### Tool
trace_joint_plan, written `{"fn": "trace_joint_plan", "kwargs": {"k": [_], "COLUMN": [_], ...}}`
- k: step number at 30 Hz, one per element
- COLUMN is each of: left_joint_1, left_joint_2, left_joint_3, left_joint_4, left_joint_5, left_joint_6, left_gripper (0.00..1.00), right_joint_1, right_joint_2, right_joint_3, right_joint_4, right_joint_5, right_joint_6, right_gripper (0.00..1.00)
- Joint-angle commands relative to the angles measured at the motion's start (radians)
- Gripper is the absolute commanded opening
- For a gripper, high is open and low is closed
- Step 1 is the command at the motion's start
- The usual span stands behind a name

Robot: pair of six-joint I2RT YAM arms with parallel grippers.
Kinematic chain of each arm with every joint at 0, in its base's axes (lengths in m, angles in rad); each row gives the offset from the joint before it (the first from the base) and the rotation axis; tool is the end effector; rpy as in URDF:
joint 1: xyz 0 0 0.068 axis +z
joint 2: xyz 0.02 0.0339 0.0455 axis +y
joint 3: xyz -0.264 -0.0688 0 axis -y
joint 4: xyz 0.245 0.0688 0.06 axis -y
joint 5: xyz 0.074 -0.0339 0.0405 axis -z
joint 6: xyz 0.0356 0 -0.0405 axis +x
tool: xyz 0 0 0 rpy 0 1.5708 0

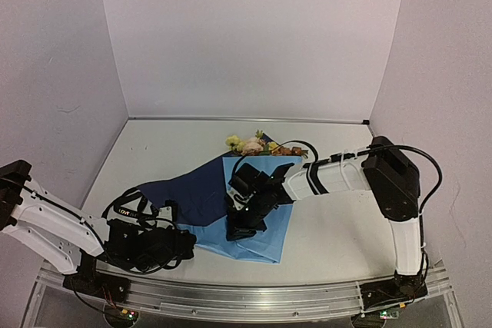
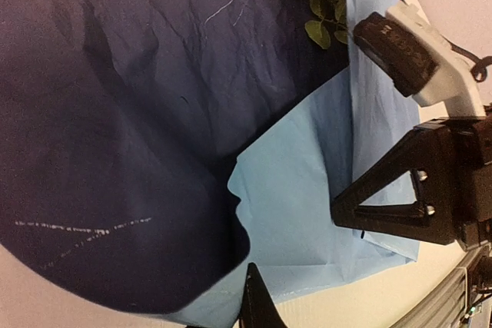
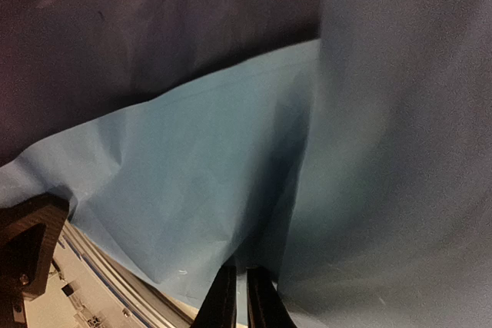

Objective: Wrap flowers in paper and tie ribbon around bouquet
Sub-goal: Press the fold line on the 2/3-folded wrapping paper.

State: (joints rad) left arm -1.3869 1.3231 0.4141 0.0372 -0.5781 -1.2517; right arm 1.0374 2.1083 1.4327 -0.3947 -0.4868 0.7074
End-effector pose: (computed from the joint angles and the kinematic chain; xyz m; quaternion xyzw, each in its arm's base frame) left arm 0.0593 -0.2127 0.1336 -0.0366 0.9051 -0.2513 0.3411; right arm 0.2066 0.3826 0.1413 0.2133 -0.9177 -0.3342 0.0243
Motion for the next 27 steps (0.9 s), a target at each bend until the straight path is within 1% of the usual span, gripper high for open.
{"fn": "trace_joint_plan", "kwargs": {"k": [1, 8, 14, 16, 20, 24, 27], "left_joint_1": [-0.004, -0.005, -0.005, -0.005, -0.004, -0.004, -0.004], "left_joint_2": [-0.05, -0.095, 0.003, 0.042, 0.08, 0.098, 0.104], "left_joint_3": [0.029, 0.081, 0.199, 0.234, 0.252, 0.254, 0.254], "left_joint_4": [0.036, 0.098, 0.125, 0.12, 0.126, 0.131, 0.137], "left_joint_5": [-0.006, 0.027, 0.121, 0.137, 0.151, 0.158, 0.159], "left_joint_6": [0.104, 0.268, 0.427, 0.449, 0.457, 0.455, 0.456], "left_gripper": [0.05, 0.04, 0.0, 0.0, 0.0, 0.0, 0.0], "right_joint_1": [-0.003, -0.01, -0.017, -0.027, -0.044, -0.053, -0.064], "right_joint_2": [0.034, 0.041, 0.054, 0.041, -0.018, -0.087, -0.144], "right_joint_3": [0.038, 0.0, -0.024, -0.046, -0.085, -0.114, -0.149], "right_joint_4": [0.027, 0.027, 0.068, 0.11, 0.191, 0.193, 0.193], "right_joint_5": [0.027, 0.061, 0.033, 0.004, -0.08, -0.14, -0.15], "right_joint_6": [0.044, 0.041, 0.047, 0.057, 0.035, -0.02, -0.037], "right_gripper": [0.06, 0.05, 0.06, 0.06, 0.07, 0.07, 0.09]}}
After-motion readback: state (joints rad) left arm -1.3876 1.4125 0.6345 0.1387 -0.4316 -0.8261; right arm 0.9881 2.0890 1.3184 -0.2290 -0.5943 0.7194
